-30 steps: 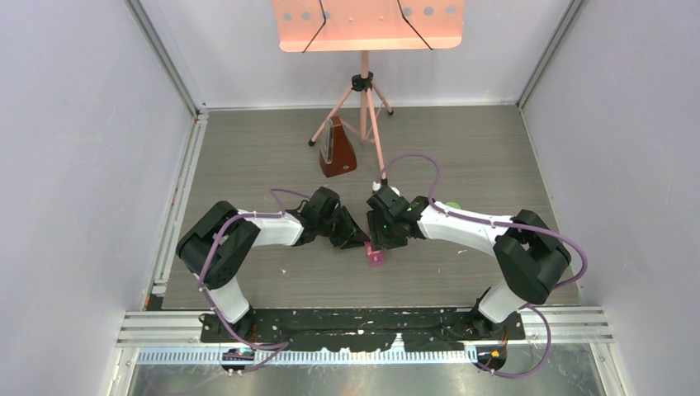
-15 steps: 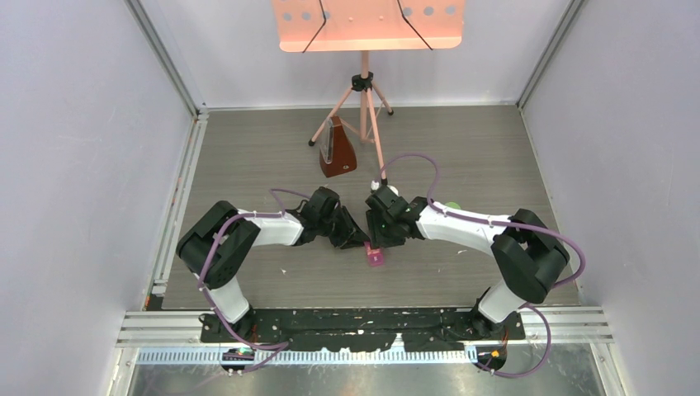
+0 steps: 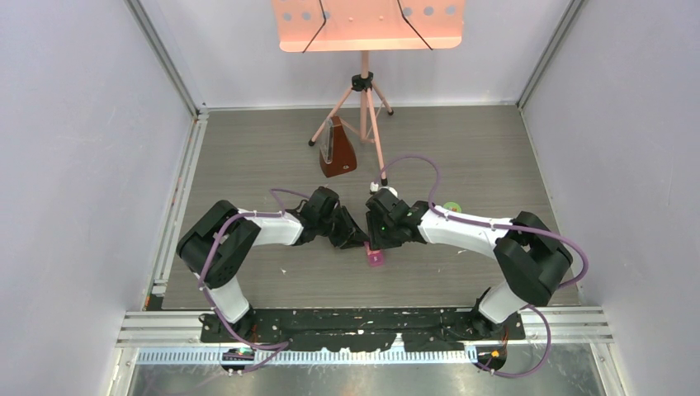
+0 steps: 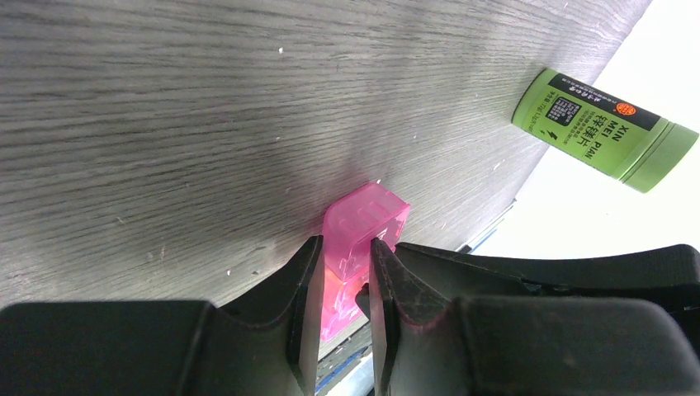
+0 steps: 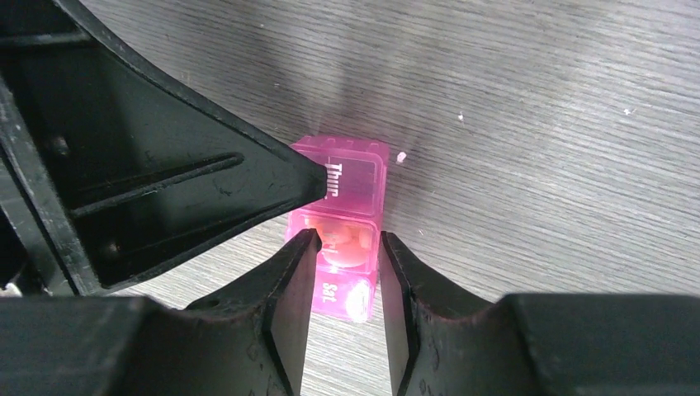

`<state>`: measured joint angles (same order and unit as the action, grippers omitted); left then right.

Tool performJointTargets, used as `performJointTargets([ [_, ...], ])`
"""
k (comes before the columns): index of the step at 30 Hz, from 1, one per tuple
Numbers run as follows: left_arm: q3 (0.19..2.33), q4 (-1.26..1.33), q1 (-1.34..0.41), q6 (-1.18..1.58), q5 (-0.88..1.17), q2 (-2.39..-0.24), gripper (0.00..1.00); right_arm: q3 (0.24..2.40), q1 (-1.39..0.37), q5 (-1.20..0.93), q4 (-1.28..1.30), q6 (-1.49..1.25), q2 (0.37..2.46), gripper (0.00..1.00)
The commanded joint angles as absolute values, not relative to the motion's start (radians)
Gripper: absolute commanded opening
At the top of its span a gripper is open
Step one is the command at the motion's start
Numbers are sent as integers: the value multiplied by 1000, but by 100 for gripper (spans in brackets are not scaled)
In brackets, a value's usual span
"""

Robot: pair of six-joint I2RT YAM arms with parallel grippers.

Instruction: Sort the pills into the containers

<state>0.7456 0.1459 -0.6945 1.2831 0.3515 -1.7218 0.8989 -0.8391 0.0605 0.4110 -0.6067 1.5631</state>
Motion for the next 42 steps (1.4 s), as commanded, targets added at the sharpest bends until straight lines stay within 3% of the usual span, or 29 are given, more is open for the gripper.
performJointTargets([
  [1, 717, 46, -701, 1276, 293, -1771, 23, 874, -851, 70, 479, -607, 1604, 40],
  [17, 713, 48, -701, 1279, 295, -1773, 23, 914, -851, 108, 538, -565, 1553, 38],
  [42, 712, 49, -702, 1279, 292, -1778, 23, 788, -885, 86, 493, -563, 1595, 33],
])
